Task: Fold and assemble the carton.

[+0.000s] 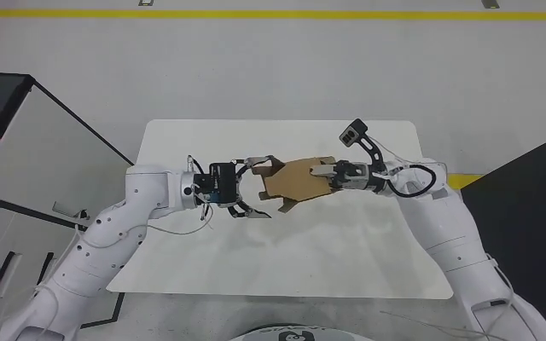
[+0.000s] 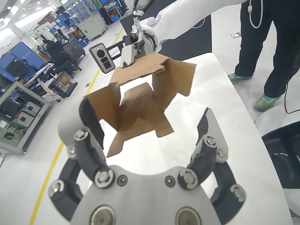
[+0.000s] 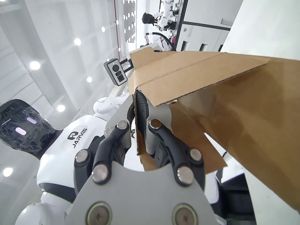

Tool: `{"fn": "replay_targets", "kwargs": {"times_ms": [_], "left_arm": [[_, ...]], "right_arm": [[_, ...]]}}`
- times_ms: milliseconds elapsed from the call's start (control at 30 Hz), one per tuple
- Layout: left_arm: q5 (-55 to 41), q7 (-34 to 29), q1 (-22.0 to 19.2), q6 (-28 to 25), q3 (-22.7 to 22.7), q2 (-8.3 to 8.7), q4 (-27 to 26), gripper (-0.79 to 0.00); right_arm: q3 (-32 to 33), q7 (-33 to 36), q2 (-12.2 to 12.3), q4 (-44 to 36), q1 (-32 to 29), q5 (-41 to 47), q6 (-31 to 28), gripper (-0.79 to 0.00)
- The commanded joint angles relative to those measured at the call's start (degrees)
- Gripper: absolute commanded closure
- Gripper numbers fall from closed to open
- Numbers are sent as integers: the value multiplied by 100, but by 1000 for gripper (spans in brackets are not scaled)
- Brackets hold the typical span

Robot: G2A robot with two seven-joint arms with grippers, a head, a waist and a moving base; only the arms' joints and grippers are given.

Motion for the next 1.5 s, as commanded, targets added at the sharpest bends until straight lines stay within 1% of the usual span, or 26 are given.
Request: {"fn": "replay_targets", "kwargs": {"times_ms": [0,233,833,1200,1467], "left_arm": [[8,0,-2,-1,-4,-2,-4,-785],[37,0,-39,-94,63,-20,-28,-785],[176,22,-86,-304,157,-40,-48,-785],[171,20,-74,-308,123,-40,-23,-785],[149,7,-80,-329,221,-64,-70,-785]], "right_arm": [[-4,40,4,1,5,-35,-7,0],[-30,197,16,-18,31,-134,-23,0],[-162,228,37,-56,87,-446,153,0],[-145,166,54,-53,81,-438,161,0],[-212,180,49,-126,61,-401,158,0]]}}
